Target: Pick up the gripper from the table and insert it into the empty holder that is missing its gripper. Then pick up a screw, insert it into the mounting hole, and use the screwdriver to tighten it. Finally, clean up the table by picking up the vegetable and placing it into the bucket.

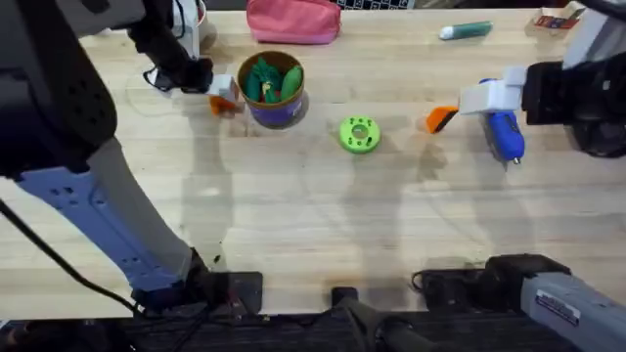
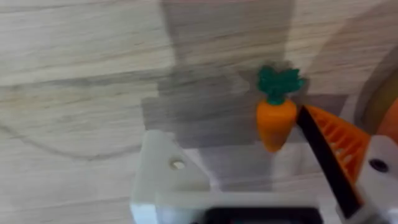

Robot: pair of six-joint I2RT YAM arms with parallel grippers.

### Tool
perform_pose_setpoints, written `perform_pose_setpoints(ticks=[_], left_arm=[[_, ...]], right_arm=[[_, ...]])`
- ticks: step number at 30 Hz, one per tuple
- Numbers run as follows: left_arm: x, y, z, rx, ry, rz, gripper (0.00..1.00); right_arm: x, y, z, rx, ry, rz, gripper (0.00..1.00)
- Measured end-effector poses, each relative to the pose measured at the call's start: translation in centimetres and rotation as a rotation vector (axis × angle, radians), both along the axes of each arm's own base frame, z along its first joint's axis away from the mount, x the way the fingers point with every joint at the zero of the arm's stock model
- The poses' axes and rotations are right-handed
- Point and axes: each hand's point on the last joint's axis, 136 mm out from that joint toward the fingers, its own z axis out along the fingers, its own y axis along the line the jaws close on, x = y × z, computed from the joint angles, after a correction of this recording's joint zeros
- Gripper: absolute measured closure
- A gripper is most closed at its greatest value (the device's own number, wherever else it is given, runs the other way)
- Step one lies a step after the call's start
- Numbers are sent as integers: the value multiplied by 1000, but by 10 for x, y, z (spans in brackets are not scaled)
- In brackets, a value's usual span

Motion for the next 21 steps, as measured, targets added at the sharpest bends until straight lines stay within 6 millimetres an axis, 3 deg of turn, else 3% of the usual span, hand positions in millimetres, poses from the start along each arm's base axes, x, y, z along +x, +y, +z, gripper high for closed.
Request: perform_pose_setpoints(ticks=[2, 9, 10, 21], left_arm=[[1, -3, -1, -23, 0, 0, 167], [7, -10, 2, -49, -22, -12, 928], [8, -11, 2, -48, -24, -16, 978], [8, -11, 3, -47, -26, -16, 980]], right_arm=[[0, 0, 0, 0, 0, 0, 8], [0, 0, 0, 0, 0, 0, 7], [0, 0, 0, 0, 0, 0, 8], [0, 0, 0, 0, 0, 0, 8]])
